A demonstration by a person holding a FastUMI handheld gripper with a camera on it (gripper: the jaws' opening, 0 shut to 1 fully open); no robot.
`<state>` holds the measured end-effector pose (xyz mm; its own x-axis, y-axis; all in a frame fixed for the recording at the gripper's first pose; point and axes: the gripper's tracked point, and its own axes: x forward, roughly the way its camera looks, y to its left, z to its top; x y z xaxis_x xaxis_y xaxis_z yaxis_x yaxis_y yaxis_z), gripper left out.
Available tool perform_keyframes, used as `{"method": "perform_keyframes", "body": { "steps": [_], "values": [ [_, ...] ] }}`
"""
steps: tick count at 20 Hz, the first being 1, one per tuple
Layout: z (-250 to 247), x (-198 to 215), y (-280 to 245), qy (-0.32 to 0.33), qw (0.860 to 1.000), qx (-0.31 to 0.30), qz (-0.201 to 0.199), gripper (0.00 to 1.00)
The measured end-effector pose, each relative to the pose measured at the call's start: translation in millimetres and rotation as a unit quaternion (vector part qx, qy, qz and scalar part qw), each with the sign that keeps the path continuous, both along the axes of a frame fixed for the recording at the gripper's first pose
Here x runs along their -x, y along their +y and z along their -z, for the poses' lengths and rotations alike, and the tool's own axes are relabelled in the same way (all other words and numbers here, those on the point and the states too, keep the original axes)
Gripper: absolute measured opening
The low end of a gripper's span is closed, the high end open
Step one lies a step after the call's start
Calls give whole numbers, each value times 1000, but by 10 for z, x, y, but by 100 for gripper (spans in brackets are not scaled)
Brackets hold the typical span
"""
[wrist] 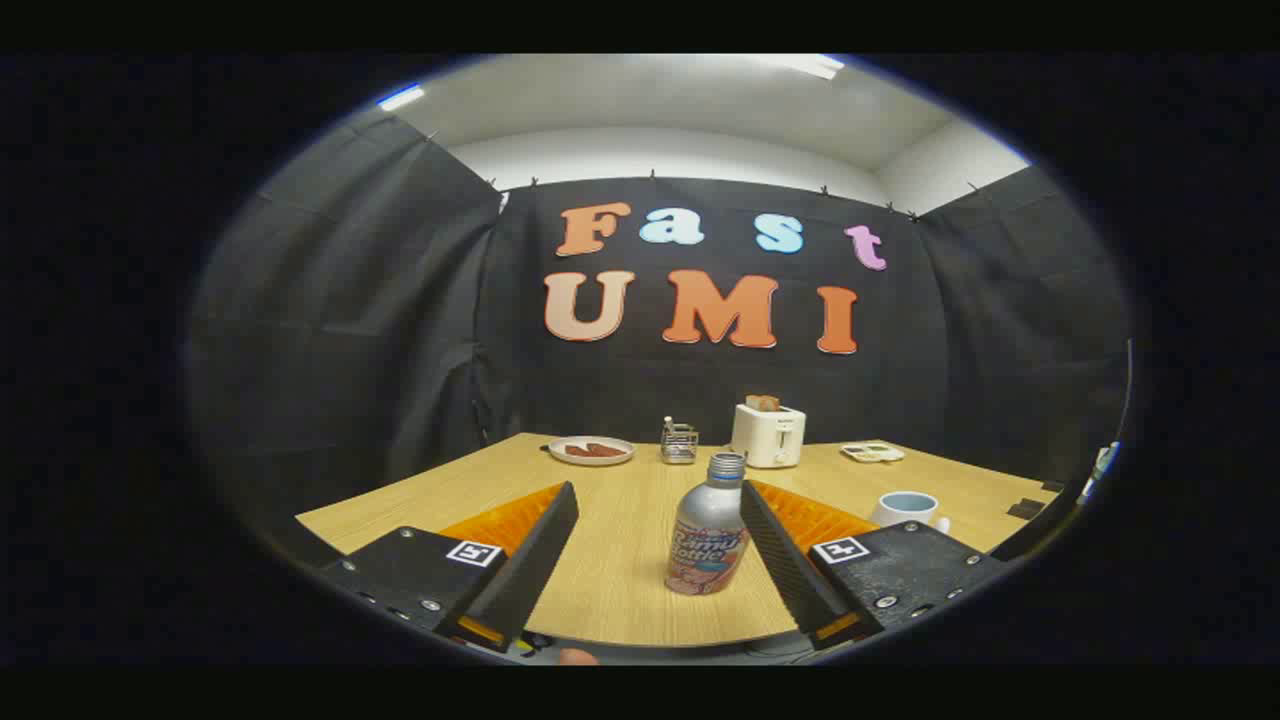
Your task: Take the bottle from table, then pour the juice into the cup, finally place the bottle on the coaster
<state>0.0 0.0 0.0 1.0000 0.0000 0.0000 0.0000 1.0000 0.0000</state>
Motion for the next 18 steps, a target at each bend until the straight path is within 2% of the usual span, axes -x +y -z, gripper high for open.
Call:
{"method": "perform_keyframes", "body": {
  "steps": [12, 18],
  "values": [
    [-44, 61, -45, 21, 1000, 1, 11, 97],
    [151, 14, -142, 49, 999, -3, 21, 97]
  ]
}}
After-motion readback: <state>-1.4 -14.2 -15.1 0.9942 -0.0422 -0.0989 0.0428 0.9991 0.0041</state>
